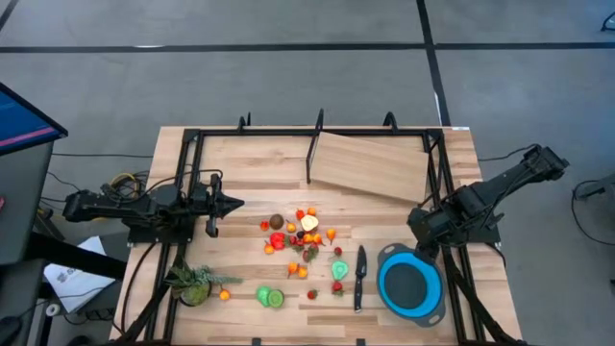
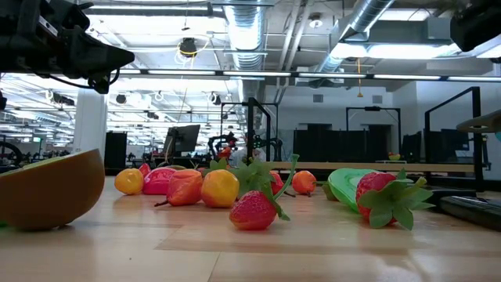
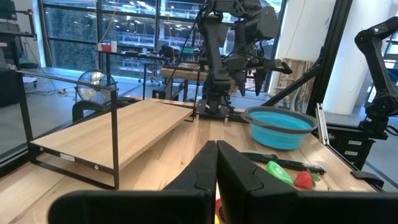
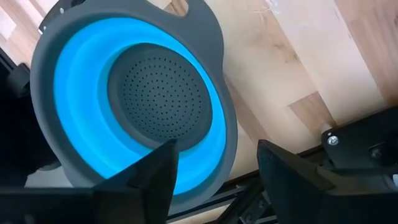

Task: Pick & Place Fruit
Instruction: Put the blue colander on the shelf

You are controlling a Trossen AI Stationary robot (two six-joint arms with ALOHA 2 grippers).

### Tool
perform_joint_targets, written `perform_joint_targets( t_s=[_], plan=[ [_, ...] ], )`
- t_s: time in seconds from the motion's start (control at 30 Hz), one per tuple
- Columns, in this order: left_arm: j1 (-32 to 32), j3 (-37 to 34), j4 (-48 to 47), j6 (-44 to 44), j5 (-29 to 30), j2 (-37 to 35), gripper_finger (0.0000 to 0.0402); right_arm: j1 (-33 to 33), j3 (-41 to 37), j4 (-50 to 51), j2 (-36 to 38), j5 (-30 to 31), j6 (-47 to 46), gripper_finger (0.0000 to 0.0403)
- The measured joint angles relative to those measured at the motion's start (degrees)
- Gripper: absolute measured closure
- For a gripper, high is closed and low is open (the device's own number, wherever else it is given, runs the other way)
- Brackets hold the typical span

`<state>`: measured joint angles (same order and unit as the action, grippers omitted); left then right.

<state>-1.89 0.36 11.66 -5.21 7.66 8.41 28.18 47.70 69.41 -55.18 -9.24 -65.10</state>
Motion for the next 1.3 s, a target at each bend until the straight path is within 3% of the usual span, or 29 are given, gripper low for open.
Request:
perform_joint_targets(
  t_s=[0.23,0.5,0.73,1.3],
  plan=[
    [0.0,0.0,0.0,0.0,0.0,0.0,0.0401,3.2,-0.2,0.0,-0.8,0.3,-7.0,0.0209],
    [0.0,0.0,0.0,0.3,0.0,0.0,0.0401,8.2,-1.2,-1.0,-6.5,0.8,-11.4,0.0220],
    [0.0,0.0,0.0,0.4,0.0,0.0,0.0401,9.7,-1.2,-0.7,-13.0,5.0,-7.0,0.0218],
    [0.0,0.0,0.0,0.2,0.0,0.0,0.0401,9.7,-1.2,-6.2,-23.9,5.1,2.1,0.0233]
  ],
)
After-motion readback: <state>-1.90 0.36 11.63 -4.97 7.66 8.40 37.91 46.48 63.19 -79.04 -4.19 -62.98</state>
